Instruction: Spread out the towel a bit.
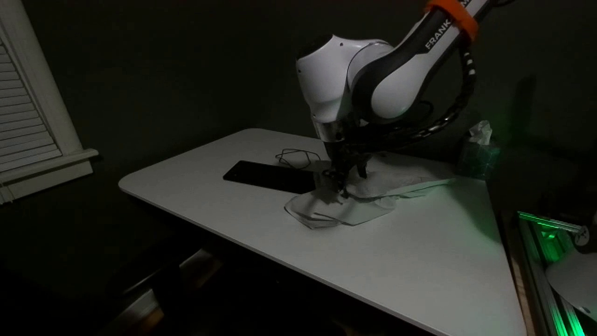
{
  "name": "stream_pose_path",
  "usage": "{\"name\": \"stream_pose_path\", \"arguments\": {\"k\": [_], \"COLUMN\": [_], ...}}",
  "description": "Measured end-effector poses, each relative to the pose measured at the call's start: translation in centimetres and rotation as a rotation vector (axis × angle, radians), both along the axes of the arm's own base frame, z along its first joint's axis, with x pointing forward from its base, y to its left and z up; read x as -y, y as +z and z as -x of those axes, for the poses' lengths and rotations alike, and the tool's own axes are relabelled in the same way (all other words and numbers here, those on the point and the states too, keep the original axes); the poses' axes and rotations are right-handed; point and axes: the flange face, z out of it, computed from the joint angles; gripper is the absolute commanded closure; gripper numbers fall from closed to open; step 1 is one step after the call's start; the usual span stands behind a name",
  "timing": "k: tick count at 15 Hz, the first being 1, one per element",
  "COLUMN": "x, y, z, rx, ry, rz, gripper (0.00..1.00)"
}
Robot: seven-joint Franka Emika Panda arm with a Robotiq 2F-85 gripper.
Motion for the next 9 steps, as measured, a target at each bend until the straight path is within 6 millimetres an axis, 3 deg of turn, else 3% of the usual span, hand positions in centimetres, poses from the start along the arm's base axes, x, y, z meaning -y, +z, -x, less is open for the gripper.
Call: {"name": "stream_pose_path", "arguments": {"k": [6, 9], "x": [1.6, 1.7], "y": [-1.9, -2.0], "z": [-0.3, -0.7], "rx": [-0.116, -0.139], "ry": [-0.052, -0.06], "rz": [0.069, 0.078], "gripper": [0.96, 1.0]}}
